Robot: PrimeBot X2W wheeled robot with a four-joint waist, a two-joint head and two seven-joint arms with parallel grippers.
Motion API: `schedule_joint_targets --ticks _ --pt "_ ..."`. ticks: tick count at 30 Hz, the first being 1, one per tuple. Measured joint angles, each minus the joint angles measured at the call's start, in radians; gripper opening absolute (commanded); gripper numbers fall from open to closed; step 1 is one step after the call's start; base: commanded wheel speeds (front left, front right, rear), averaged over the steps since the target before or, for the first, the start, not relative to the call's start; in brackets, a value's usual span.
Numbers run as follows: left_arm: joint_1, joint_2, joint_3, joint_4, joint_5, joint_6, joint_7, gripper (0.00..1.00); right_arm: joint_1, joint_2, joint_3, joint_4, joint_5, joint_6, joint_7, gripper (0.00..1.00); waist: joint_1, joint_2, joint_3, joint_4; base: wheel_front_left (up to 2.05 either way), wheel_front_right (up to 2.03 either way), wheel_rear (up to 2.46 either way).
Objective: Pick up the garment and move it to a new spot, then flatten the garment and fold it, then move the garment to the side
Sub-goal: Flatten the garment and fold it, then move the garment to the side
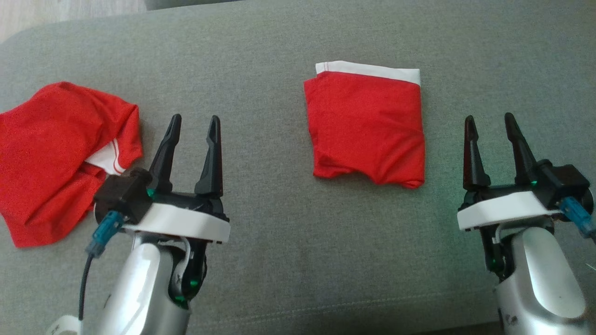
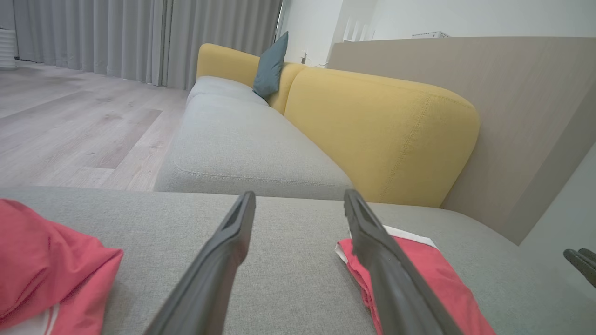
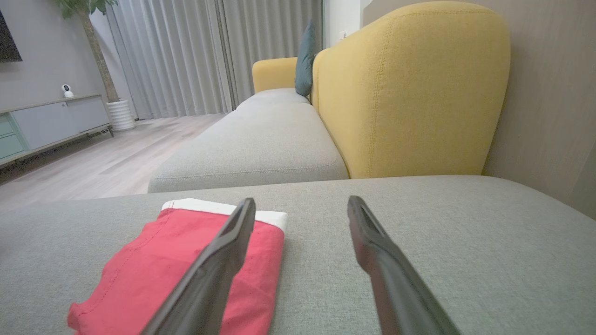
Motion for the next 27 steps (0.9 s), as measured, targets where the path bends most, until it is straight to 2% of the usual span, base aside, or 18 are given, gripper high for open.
schedule_joint_targets --ticks 13,20,27 --pt "-0.001 0.000 -0.008 -0.002 0.010 -0.001 0.000 1.00 0.014 0.006 -0.019 -0.041 0.017 0.000 0.018 1.00 0.0000 0.0000 0.031 0.019 0.00 0.00 0.00" --pt "-0.006 0.000 -0.029 -0.002 0.010 -0.002 0.000 1.00 -0.001 0.006 -0.022 0.032 0.070 0.000 0.050 1.00 0.0000 0.0000 0.063 0.054 0.00 0.00 0.00" --pt "-0.042 0.000 -0.035 -0.001 0.009 -0.009 0.000 1.00 -0.109 0.006 -0.019 0.167 0.144 0.000 0.079 1.00 0.0000 0.0000 0.107 0.106 0.00 0.00 0.00"
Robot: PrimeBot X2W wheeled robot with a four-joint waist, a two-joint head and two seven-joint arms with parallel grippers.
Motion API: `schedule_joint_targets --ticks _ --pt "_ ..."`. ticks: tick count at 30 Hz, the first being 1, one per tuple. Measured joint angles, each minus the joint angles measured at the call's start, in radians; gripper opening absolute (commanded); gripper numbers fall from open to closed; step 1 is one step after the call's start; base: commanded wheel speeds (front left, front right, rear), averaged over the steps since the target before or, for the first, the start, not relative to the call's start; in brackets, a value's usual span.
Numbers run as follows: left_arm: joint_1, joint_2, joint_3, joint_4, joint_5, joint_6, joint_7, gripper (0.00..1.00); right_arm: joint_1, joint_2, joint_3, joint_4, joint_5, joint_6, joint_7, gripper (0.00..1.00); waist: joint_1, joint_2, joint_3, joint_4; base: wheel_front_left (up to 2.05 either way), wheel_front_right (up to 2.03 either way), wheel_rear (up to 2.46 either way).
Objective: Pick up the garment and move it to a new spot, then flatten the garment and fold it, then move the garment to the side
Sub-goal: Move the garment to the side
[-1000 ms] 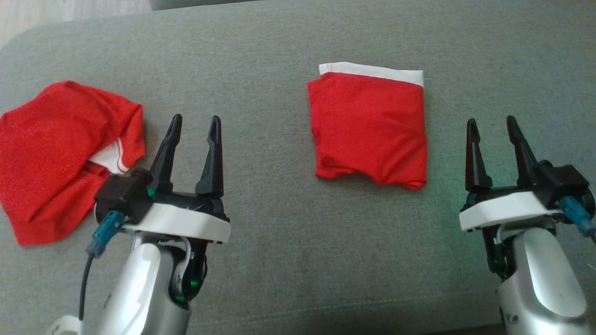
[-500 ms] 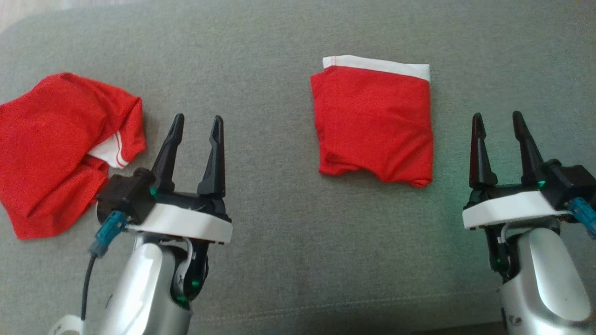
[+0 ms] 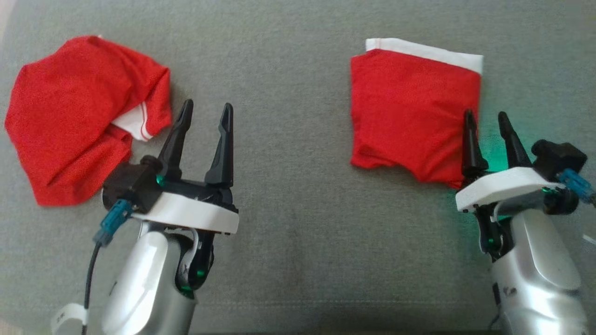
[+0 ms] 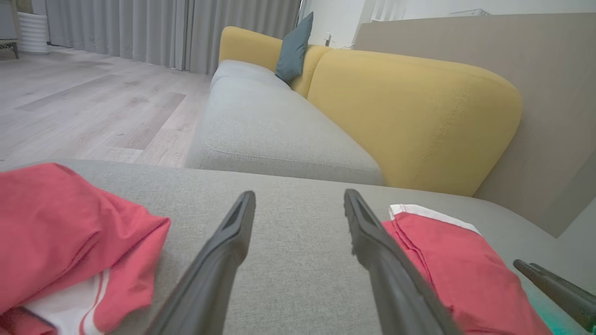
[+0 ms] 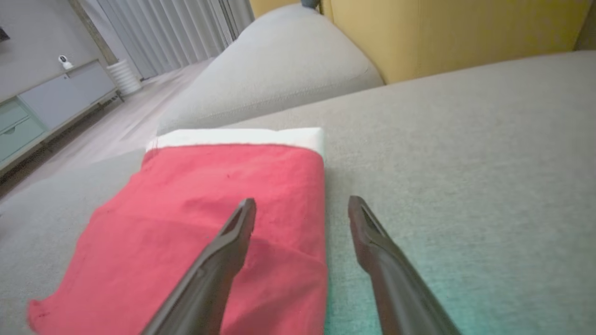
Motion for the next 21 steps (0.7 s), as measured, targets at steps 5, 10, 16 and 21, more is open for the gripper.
schedule_joint_targets --ticks 5,10,16,21 --pt "-0.004 0.000 -0.002 0.001 -0.002 0.000 0.000 1.00 -0.050 0.000 -0.008 0.113 0.003 0.000 0.024 1.00 0.0000 0.0000 0.028 0.032 0.00 0.00 0.00" --pt "-0.005 0.000 0.000 0.002 -0.002 0.000 0.000 1.00 -0.101 -0.002 0.001 0.186 0.008 0.000 0.016 0.38 0.0000 0.0000 0.045 0.043 0.00 0.00 0.00" --pt "-0.013 0.000 0.008 0.002 0.009 -0.002 0.000 1.00 -0.143 -0.002 0.030 0.215 -0.137 0.000 -0.030 0.00 0.0000 0.0000 0.053 0.004 0.00 0.00 0.00" --pt "-0.029 0.000 0.017 0.000 0.031 -0.020 0.000 1.00 -0.170 -0.016 0.004 0.146 -0.340 0.000 -0.029 0.00 0.0000 0.0000 0.065 -0.046 0.00 0.00 0.00"
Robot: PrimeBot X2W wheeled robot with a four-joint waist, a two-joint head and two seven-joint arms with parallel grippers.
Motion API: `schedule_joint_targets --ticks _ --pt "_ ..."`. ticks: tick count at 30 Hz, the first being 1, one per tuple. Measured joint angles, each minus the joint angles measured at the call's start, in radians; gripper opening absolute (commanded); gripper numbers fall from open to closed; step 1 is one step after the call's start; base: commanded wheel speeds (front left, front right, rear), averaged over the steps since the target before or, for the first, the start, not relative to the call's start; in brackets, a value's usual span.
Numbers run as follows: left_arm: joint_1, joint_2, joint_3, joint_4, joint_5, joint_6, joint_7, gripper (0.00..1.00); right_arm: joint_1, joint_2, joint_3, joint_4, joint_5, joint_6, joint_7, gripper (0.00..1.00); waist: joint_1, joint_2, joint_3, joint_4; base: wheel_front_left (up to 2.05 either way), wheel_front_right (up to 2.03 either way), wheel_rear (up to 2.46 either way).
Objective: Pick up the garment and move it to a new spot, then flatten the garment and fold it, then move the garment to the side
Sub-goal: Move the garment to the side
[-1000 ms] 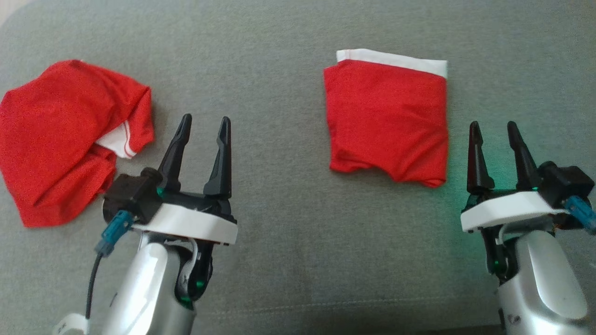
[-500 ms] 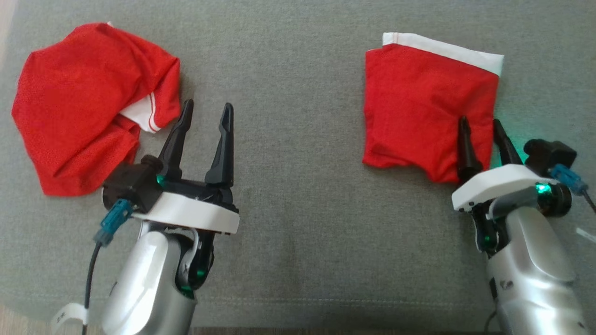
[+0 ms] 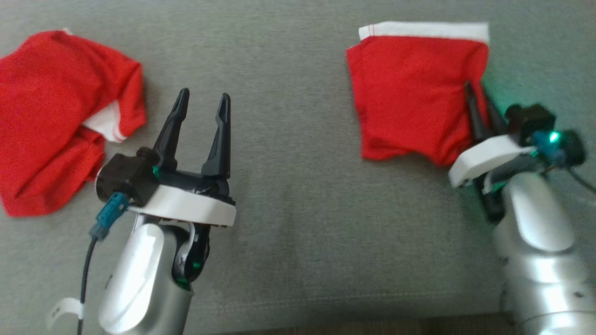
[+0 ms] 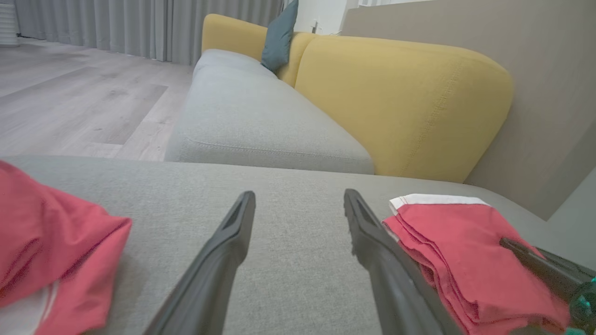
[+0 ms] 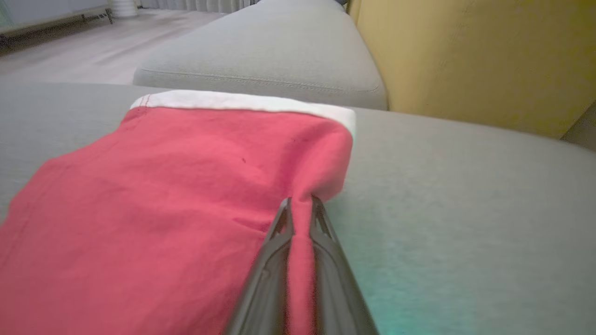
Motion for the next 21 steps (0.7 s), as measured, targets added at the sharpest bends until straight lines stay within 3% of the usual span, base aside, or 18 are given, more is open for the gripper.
schedule_joint_targets --ticks 2,5,11,16,21 --pt "-0.006 0.000 0.003 0.000 0.005 -0.005 0.000 1.00 -0.013 -0.045 0.002 -0.030 -0.046 0.000 0.014 0.00 0.0000 0.0000 0.010 -0.019 0.00 0.00 0.00" --pt "-0.027 0.000 0.008 -0.001 0.011 -0.009 0.000 1.00 -0.032 -0.163 0.022 -0.061 -0.089 0.000 0.038 0.00 0.0001 0.0000 0.029 -0.040 0.00 0.00 0.00" --pt "-0.055 0.000 0.008 -0.005 0.012 -0.017 0.000 1.00 -0.062 -0.339 0.035 -0.103 -0.085 0.000 0.090 0.00 0.0001 0.0000 0.068 -0.063 0.00 0.00 0.00" --pt "-0.055 0.000 0.008 -0.007 0.012 -0.022 0.000 1.00 -0.066 -0.420 0.021 -0.148 -0.062 0.000 0.145 0.00 0.0000 0.0000 0.082 -0.058 0.00 0.00 0.00" --pt "-0.055 -0.001 0.008 -0.007 0.012 -0.022 0.000 1.00 -0.064 -0.447 -0.007 -0.185 -0.012 0.000 0.183 0.00 0.0000 0.0000 0.087 -0.044 0.00 0.00 0.00"
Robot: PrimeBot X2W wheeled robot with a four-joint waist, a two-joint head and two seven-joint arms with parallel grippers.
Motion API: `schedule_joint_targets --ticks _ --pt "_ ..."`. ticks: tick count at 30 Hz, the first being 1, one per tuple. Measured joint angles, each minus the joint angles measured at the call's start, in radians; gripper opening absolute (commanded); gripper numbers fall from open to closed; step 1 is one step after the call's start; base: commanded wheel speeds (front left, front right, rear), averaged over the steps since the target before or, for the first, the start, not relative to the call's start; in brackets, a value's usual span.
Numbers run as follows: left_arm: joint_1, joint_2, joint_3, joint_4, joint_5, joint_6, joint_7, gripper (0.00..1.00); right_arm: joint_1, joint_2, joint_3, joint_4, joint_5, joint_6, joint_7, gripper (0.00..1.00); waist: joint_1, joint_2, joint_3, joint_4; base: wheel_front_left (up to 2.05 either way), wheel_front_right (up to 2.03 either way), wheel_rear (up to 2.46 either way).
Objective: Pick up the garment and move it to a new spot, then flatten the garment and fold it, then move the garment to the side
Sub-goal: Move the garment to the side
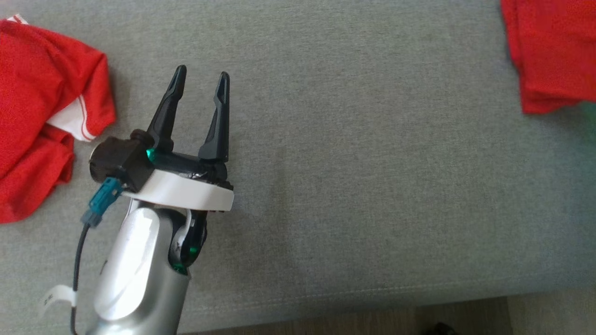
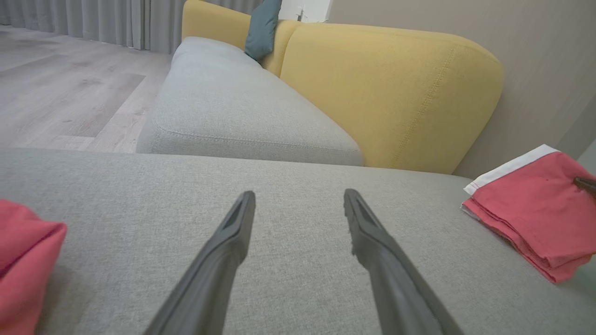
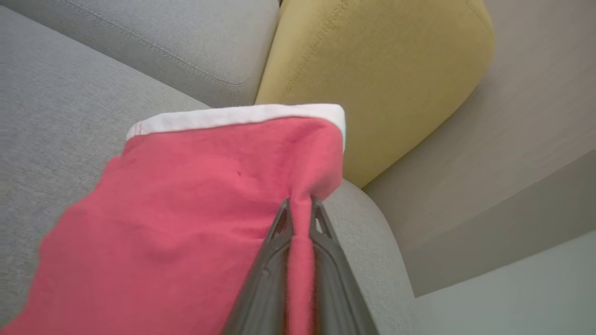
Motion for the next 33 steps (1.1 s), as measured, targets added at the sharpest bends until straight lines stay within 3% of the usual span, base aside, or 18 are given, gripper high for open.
schedule_joint_targets --ticks 7,8,10,11,22,27,33 --pt "0.000 0.000 0.000 0.000 -0.001 -0.002 0.000 1.00 0.029 -0.006 -0.007 -0.073 0.019 0.000 0.038 0.00 0.0000 0.0000 0.000 0.016 0.00 0.00 0.00" --pt "0.000 0.000 0.000 0.000 -0.001 -0.002 0.000 1.00 0.036 -0.006 -0.009 -0.081 0.021 0.000 0.041 0.27 0.0000 0.0000 -0.001 0.016 0.00 0.00 0.00" --pt "0.000 0.000 0.000 0.000 -0.001 -0.002 0.000 1.00 0.050 -0.006 -0.013 -0.092 0.026 0.000 0.046 0.95 0.0000 0.0000 -0.003 0.016 0.00 0.00 0.00" --pt "0.000 0.000 0.000 0.000 -0.001 -0.002 0.000 1.00 0.055 -0.006 -0.017 -0.096 0.032 0.000 0.046 1.00 0.0000 0.0000 -0.004 0.016 0.00 0.00 0.00" --pt "0.002 0.000 -0.003 0.012 -0.004 -0.002 0.000 1.00 0.069 0.038 -0.047 -0.177 0.040 0.000 -0.002 1.00 0.0000 0.0000 -0.048 0.016 0.00 0.00 0.00" --pt "0.007 0.000 0.003 0.013 -0.012 0.001 0.000 1.00 0.069 0.138 -0.031 -0.210 0.034 0.000 -0.062 1.00 0.0000 0.0000 -0.092 0.023 0.00 0.00 0.00" --pt "0.056 0.000 0.016 0.012 -0.019 0.016 0.000 1.00 0.121 0.305 0.014 -0.240 0.042 0.000 -0.133 1.00 0.0000 0.0000 -0.172 0.035 0.00 0.00 0.00"
